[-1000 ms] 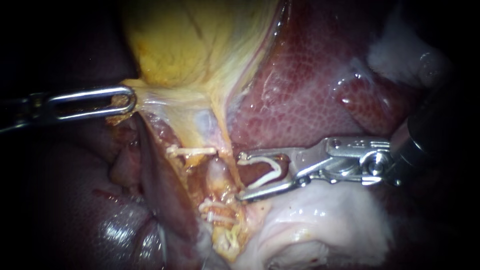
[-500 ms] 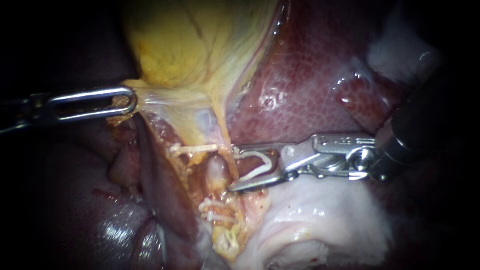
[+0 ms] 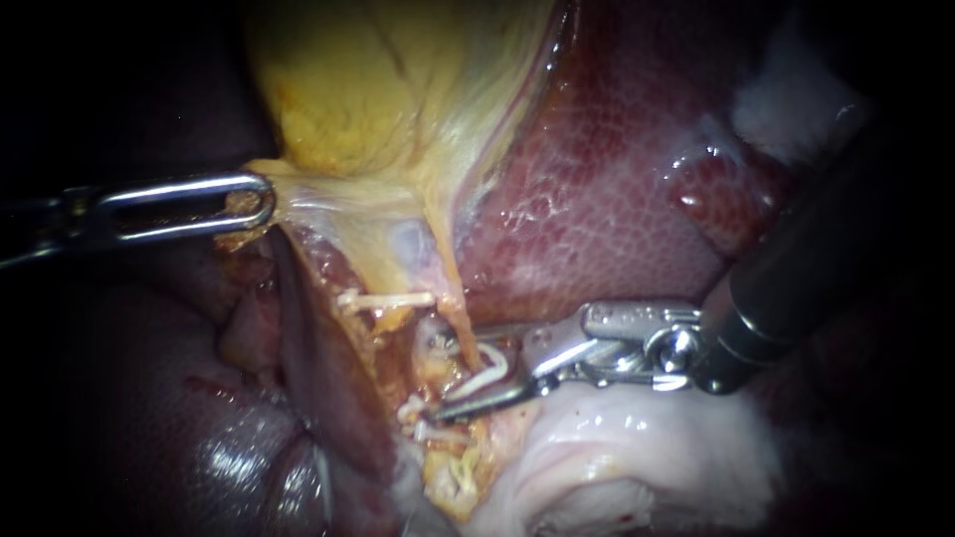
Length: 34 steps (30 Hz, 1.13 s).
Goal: Clipping first clip right tube
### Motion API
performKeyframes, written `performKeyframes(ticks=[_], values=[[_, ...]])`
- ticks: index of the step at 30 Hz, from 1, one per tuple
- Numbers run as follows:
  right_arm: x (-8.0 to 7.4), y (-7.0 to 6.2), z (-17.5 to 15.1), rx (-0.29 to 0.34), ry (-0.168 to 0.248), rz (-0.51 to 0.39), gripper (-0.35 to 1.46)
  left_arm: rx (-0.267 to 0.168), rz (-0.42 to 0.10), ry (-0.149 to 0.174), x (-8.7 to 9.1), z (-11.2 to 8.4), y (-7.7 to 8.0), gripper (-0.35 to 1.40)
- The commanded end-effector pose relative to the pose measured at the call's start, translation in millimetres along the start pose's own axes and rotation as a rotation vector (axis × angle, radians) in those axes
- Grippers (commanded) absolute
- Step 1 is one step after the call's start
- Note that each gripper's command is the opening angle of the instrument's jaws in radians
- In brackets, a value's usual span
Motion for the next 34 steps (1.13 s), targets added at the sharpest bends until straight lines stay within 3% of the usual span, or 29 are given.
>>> performKeyframes(ticks=[1,12,13,16,17,33,34], values=[[0.1,-0.1,0.3,-0.006,0.004,-0.006,0.54,0.000,0.000,0.000,0.0,0.0,0.0,-0.35],[0.6,0.6,-0.1,-0.025,0.024,-0.011,0.50,0.000,0.000,0.000,0.0,0.0,-0.1,-0.35],[0.5,0.6,-0.3,-0.024,0.023,-0.011,0.40,0.000,0.000,0.000,0.0,0.0,-0.1,-0.35],[0.6,0.4,-1.4,-0.019,0.024,0.032,-0.29,0.000,0.000,0.000,0.0,0.0,-0.1,-0.35],[0.6,0.4,-1.6,-0.019,0.024,0.033,-0.35,0.000,0.000,0.000,0.0,0.0,-0.1,-0.35],[0.2,0.7,-1.2,-0.022,0.021,0.030,-0.35,-0.001,0.000,-0.001,0.0,0.2,-0.1,-0.35],[0.3,0.7,-1.3,-0.024,0.022,0.031,-0.17,-0.001,0.000,-0.001,0.0,0.2,-0.1,-0.35]])
